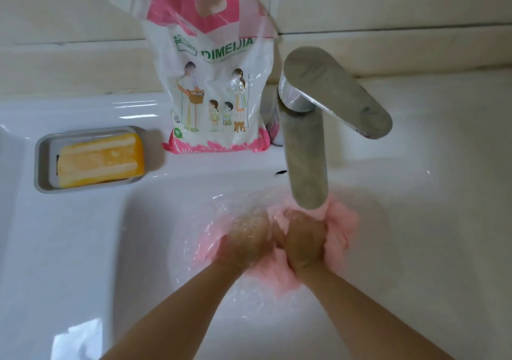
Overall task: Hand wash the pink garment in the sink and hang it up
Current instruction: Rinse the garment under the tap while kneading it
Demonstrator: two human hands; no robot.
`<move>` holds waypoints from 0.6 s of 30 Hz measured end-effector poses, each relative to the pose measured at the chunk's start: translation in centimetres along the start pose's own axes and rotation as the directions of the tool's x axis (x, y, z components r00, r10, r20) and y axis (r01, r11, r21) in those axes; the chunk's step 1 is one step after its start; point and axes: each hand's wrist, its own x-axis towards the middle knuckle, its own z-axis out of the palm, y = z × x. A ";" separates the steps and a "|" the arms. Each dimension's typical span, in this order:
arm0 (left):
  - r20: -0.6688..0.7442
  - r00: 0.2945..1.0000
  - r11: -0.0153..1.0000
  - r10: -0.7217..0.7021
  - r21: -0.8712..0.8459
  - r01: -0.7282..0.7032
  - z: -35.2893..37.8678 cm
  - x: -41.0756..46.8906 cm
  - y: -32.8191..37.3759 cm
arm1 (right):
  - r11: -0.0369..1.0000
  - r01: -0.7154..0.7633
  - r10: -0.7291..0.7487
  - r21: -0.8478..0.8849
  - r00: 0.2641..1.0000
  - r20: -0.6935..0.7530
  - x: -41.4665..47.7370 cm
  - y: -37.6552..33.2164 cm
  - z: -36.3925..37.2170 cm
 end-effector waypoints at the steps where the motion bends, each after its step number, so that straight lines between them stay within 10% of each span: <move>1: -0.035 0.999 0.999 -0.007 -0.039 0.005 -0.3 0.1 0.1 | 0.998 -0.035 0.034 0.043 0.999 0.023 0.2 -0.2 -0.1; 6: -0.284 0.959 0.975 0.000 -0.214 -0.063 -1.9 -1.4 -0.4 | 0.834 -0.354 0.229 0.424 0.920 0.317 0.5 -0.3 -3.4; 9: -0.341 0.922 0.910 0.182 -0.297 -0.289 -3.4 -5.6 -0.3 | 0.813 -0.271 0.087 0.515 0.932 0.353 -1.6 0.4 -7.1; 14: -0.451 0.878 0.968 0.162 -0.100 -0.230 -1.9 -8.4 -1.7 | 0.968 0.149 -0.165 0.202 0.984 0.063 -4.0 1.9 -9.7; 18: -0.318 0.948 1.000 0.005 0.002 -0.004 2.4 -7.2 -2.0 | 0.990 0.097 -0.121 0.103 0.956 0.268 -2.6 2.0 -5.3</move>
